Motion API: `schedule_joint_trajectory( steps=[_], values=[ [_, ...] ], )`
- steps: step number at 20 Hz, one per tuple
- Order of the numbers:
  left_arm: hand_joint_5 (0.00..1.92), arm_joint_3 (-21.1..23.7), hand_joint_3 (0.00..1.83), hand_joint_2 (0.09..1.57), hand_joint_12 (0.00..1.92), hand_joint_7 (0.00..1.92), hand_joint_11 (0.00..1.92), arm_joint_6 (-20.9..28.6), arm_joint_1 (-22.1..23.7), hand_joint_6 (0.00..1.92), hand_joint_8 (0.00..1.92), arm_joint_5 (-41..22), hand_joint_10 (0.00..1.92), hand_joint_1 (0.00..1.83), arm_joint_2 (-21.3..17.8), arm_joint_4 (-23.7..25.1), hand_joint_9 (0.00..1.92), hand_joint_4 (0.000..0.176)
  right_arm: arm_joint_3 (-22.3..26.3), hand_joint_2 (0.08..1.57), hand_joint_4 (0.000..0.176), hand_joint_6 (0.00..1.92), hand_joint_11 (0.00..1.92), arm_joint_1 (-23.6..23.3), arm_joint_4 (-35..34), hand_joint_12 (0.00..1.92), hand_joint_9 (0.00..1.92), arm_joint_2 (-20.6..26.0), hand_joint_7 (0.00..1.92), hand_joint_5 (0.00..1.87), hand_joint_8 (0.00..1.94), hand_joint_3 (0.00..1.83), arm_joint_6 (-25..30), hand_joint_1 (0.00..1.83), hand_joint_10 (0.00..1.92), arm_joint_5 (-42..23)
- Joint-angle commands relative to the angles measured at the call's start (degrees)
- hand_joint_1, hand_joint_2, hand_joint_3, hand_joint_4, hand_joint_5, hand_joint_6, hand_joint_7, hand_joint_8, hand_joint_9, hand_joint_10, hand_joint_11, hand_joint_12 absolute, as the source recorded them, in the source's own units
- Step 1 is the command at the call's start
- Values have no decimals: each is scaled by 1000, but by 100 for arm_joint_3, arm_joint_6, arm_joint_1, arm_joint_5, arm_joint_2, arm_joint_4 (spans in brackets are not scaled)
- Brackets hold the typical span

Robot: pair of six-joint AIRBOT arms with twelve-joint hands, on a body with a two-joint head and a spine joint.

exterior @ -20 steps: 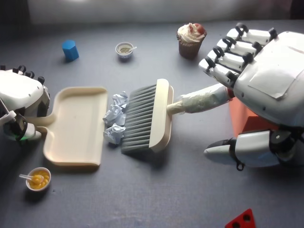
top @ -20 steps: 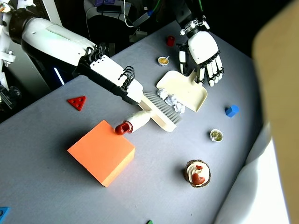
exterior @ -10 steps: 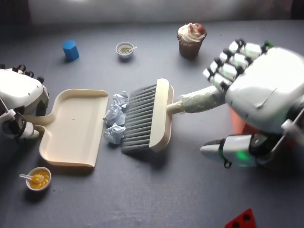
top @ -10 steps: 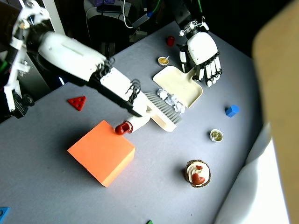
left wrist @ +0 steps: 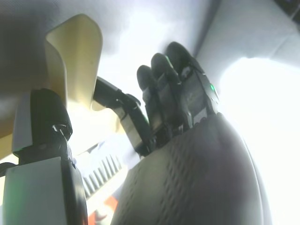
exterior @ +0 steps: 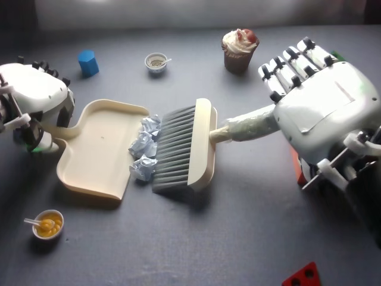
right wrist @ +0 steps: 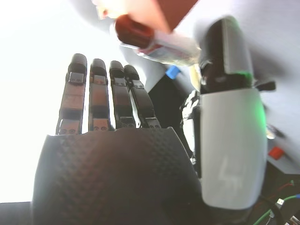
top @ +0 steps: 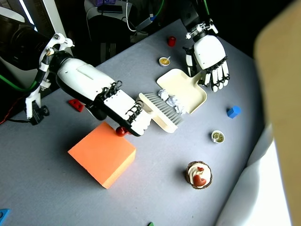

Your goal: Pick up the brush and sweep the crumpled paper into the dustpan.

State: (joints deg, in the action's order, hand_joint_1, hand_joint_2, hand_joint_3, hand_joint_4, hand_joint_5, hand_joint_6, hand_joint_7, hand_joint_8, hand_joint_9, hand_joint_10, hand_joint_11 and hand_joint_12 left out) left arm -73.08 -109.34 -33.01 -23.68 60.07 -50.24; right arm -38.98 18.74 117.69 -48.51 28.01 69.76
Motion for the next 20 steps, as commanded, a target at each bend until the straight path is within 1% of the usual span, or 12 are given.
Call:
schedule_joint_trajectory(
  steps=[1,2,3,6,11,13,14,15,16,17,19,20],
  values=[
    [1047,-62,0,1090,384,489,256,-46,100,870,5,-436,4,1122,-11,154,425,0,-11,959,0,4,169,-78,527,12,140,-54,144,144,0,0,-46,1103,0,446],
    [1051,-85,0,1088,383,491,254,-49,140,863,4,-433,2,1122,-3,153,424,0,-60,916,0,3,194,-53,527,21,162,-153,170,164,2,0,-77,1124,3,516],
    [1043,-99,0,1091,358,468,197,-77,175,876,1,-422,0,1123,8,153,389,0,-108,937,0,0,180,-36,527,15,145,-245,157,162,0,5,-128,1153,0,606],
    [1056,-180,0,1085,363,480,197,-123,260,856,1,-224,2,1115,48,220,403,0,-219,958,0,6,166,-18,511,9,157,-516,170,178,6,11,-250,1185,8,770],
    [1055,-181,0,1086,364,466,204,-123,363,858,0,-196,0,1111,99,264,386,0,-530,960,0,3,184,-26,529,16,186,-849,186,175,9,8,-252,1186,16,794],
    [1010,-200,2,1105,368,435,173,-123,417,931,1,-167,0,1098,126,301,356,0,-680,938,0,2,210,-26,523,27,197,-1022,200,204,0,5,-281,1185,0,858],
    [998,-212,1,1111,379,443,188,-123,445,952,4,-136,5,1079,132,320,369,15,-761,960,0,0,186,-26,503,16,189,-1119,187,185,0,11,-283,1166,0,869],
    [998,-221,1,1111,379,443,188,-123,464,952,4,-116,5,1079,135,329,369,15,-810,960,0,0,186,-27,493,16,189,-1180,187,185,0,11,-284,1166,0,871],
    [997,-239,0,1112,372,446,186,-123,487,955,2,-106,2,1070,145,354,366,37,-882,961,0,4,166,-28,489,7,201,-1269,197,196,4,8,-284,1190,4,872],
    [1004,-270,0,1109,381,468,206,-123,509,942,6,-89,7,1081,166,366,390,17,-969,953,0,5,185,-33,489,15,198,-1361,193,199,1,4,-283,1158,2,872],
    [1016,-304,0,1103,390,473,220,-123,526,922,3,-73,5,1086,183,366,402,13,-1080,954,0,4,194,-38,490,19,188,-1454,179,200,0,3,-252,1185,0,873],
    [1023,-319,0,1100,403,458,246,-123,542,912,1,-67,1,1099,183,386,395,0,-1203,978,0,1,211,-38,490,26,180,-1549,166,177,5,10,-231,1184,3,873]
  ],
)
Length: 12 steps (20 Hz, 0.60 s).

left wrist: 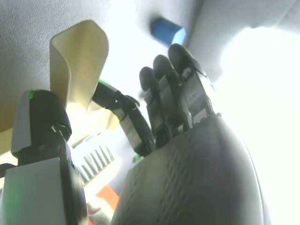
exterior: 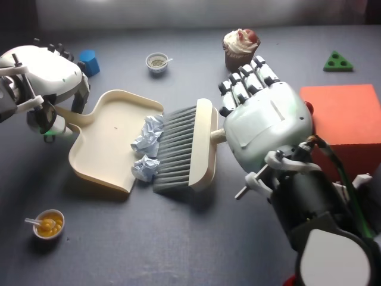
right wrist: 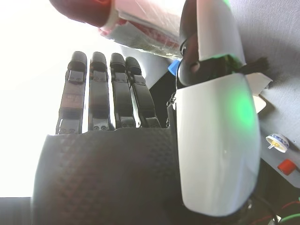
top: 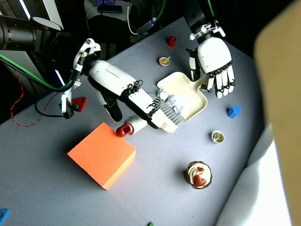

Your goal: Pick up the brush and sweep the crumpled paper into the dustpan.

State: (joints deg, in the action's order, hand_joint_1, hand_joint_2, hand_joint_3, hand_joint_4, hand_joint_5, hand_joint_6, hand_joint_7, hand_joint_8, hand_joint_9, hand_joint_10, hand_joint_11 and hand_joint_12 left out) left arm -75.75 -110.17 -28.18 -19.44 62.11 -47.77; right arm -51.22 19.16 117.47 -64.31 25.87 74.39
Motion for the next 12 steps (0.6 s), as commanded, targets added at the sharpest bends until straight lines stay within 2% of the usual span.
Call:
schedule_joint_trajectory(
  steps=[1,6,11,12],
  values=[
    [1024,-63,0,1099,400,462,240,-40,72,909,3,-491,3,1102,-20,142,400,0,-64,975,0,0,216,-79,512,29,184,-33,168,173,5,8,-6,1186,4,410],
    [1012,-178,0,1105,374,451,209,-41,132,928,1,-440,1,1108,36,189,381,0,-507,1002,0,2,256,-77,625,48,211,-368,192,201,6,11,112,1149,8,408],
    [1012,-219,2,1103,364,468,192,56,118,928,4,-660,2,1089,62,183,380,1,-939,994,0,7,218,-78,750,32,155,-716,149,219,4,0,300,1177,7,386],
    [987,-223,3,1114,372,450,190,66,119,968,5,-677,2,1075,61,173,369,19,-1051,998,0,12,227,-74,755,36,180,-787,175,236,13,1,332,1182,15,385]
  ],
)
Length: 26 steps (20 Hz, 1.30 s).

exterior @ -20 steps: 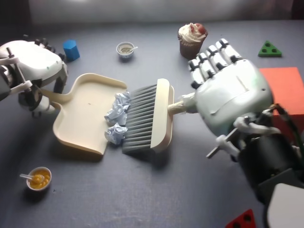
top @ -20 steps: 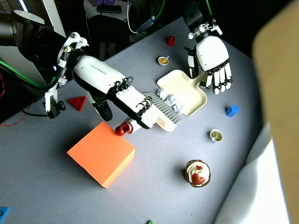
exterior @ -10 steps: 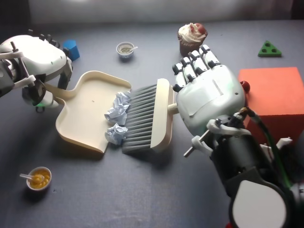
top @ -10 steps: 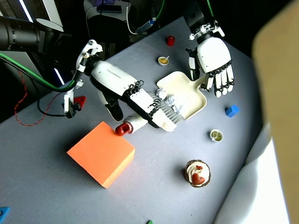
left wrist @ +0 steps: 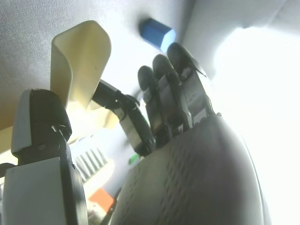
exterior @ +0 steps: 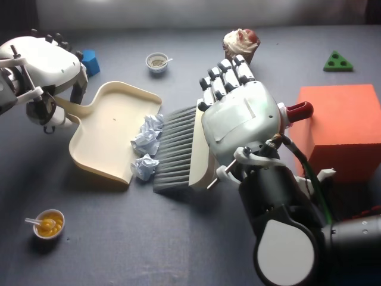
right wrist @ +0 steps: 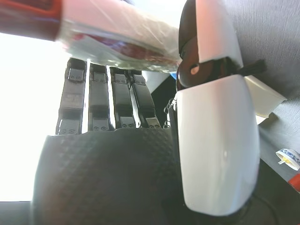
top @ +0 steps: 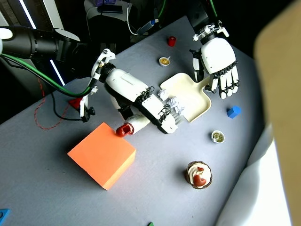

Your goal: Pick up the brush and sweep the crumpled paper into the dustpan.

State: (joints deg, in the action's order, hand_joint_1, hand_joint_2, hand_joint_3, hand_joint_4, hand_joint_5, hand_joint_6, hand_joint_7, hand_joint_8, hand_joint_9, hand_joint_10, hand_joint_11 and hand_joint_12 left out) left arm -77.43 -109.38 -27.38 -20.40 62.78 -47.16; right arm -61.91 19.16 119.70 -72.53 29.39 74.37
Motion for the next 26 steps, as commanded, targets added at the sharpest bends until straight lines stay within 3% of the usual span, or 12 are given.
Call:
schedule_joint_trajectory(
  steps=[1,2,8,13,16,17,18,19,20,21,22,26],
  values=[
    [982,-56,3,1117,371,445,180,23,37,978,4,-644,0,1073,-7,115,364,22,-84,1011,0,4,221,-73,532,34,175,-33,167,220,7,6,27,1158,10,387],
    [1028,-55,0,1099,383,464,193,37,36,904,6,-678,5,1100,-7,112,385,0,-167,1027,0,5,242,-71,532,44,216,-84,209,260,6,4,72,1173,9,387],
    [1029,-9,0,1097,401,450,135,265,-101,903,2,-836,1,1090,-15,155,352,14,-554,1100,0,2,234,-30,443,41,212,-238,206,240,2,15,126,1187,0,406],
    [1039,87,0,1092,442,467,147,345,-203,885,0,-806,1,1112,-109,151,375,0,-677,1107,0,6,267,-18,448,52,254,-174,252,283,5,3,155,1176,7,363],
    [1021,156,2,1098,449,455,146,351,-242,914,2,-810,4,1086,-174,137,379,17,-679,1033,0,19,602,-22,513,170,770,-148,802,691,30,0,163,1253,36,363],
    [1021,164,1,1099,467,460,183,359,-244,916,3,-795,4,1090,-191,134,384,6,-670,1039,0,13,662,-27,546,237,957,-134,1071,852,592,0,163,1350,29,363],
    [1009,169,1,1104,466,436,164,359,-245,936,1,-791,0,1089,-198,134,360,0,-666,1070,0,495,563,-27,563,649,1038,-129,1095,1010,921,0,163,1294,50,363],
    [1001,180,1,1108,476,443,167,360,-246,948,3,-792,1,1091,-217,136,358,0,-657,1061,0,643,397,-27,587,1423,775,-120,903,1123,1197,0,163,1211,1095,363],
    [993,195,1,1112,480,441,159,359,-246,960,1,-800,1,1080,-235,147,353,13,-651,992,0,850,607,-27,595,1821,790,-110,813,1079,1778,0,163,1217,1756,363],
    [1004,220,0,1108,483,438,158,359,-246,943,1,-818,1,1092,-255,154,354,0,-651,970,0,1676,815,-30,627,1901,913,-97,861,916,1908,0,163,1212,1888,363],
    [1012,238,0,1104,485,443,160,360,-245,928,2,-847,3,1107,-266,153,361,0,-651,955,0,1872,933,-42,660,1917,1030,-82,948,928,1934,0,163,1245,1914,363],
    [1018,278,1,1100,482,453,177,362,-242,919,2,-938,4,1094,-290,155,375,0,-591,1068,0,1921,1334,-144,792,1921,1340,41,1256,1108,1941,12,163,1340,1921,363]
  ],
)
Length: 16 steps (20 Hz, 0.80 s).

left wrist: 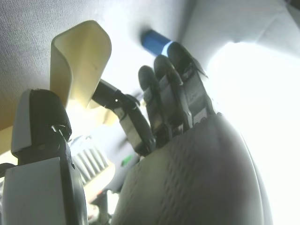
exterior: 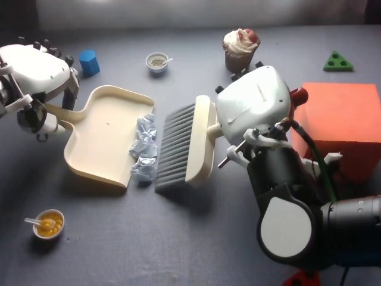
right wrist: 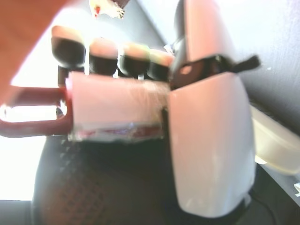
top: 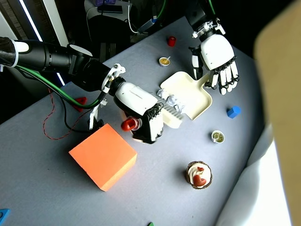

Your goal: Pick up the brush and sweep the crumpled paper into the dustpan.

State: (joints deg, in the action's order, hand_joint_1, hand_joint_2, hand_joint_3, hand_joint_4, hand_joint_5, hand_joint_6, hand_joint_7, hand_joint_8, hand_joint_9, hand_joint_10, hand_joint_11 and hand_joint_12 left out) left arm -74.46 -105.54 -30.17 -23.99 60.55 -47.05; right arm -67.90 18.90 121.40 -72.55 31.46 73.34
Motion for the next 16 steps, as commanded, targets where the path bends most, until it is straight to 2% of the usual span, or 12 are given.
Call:
schedule_joint_trajectory(
  steps=[1,2,3,6,10,13,16],
  values=[
    [1011,-20,1,1103,480,457,180,-22,41,931,2,-589,3,1084,-67,145,379,16,44,1097,0,1921,1338,-143,623,1921,1320,93,1215,1102,1941,14,-52,1342,1921,427],
    [1009,-20,1,1104,474,452,170,-21,44,935,0,-589,0,1083,-69,142,373,18,102,1111,0,1921,1343,-162,645,1921,1343,171,1245,1137,1941,10,-73,1358,1921,318],
    [1014,-20,0,1102,478,456,182,-21,48,927,1,-597,1,1090,-69,135,377,1,141,1115,0,1921,1348,-172,676,1921,1346,223,1238,1142,1941,6,-149,1363,1921,268],
    [1006,-20,0,1105,470,432,175,-21,61,938,0,-598,0,1103,-70,139,354,0,350,1134,0,1921,1347,-239,711,1921,1349,436,1228,1139,1941,4,-553,1356,1921,44],
    [1038,-17,0,1091,470,465,189,-21,63,884,3,-609,5,1129,-67,142,383,0,895,1142,0,1921,1336,-648,827,1921,1318,858,1180,1147,1941,1,-1099,1419,1921,-218],
    [1011,-15,3,1102,462,435,177,-21,61,930,4,-606,3,1107,-68,131,364,0,1042,1162,0,1921,1298,-1080,879,1921,1289,943,1158,1140,1941,3,-1819,1465,1921,-656],
    [1042,-13,0,1089,470,462,190,-20,63,878,4,-618,4,1117,-66,121,390,0,1043,1183,0,1921,1263,-1194,1087,1921,1254,815,1132,1118,1941,4,-2850,1488,1921,-692]
  ],
)
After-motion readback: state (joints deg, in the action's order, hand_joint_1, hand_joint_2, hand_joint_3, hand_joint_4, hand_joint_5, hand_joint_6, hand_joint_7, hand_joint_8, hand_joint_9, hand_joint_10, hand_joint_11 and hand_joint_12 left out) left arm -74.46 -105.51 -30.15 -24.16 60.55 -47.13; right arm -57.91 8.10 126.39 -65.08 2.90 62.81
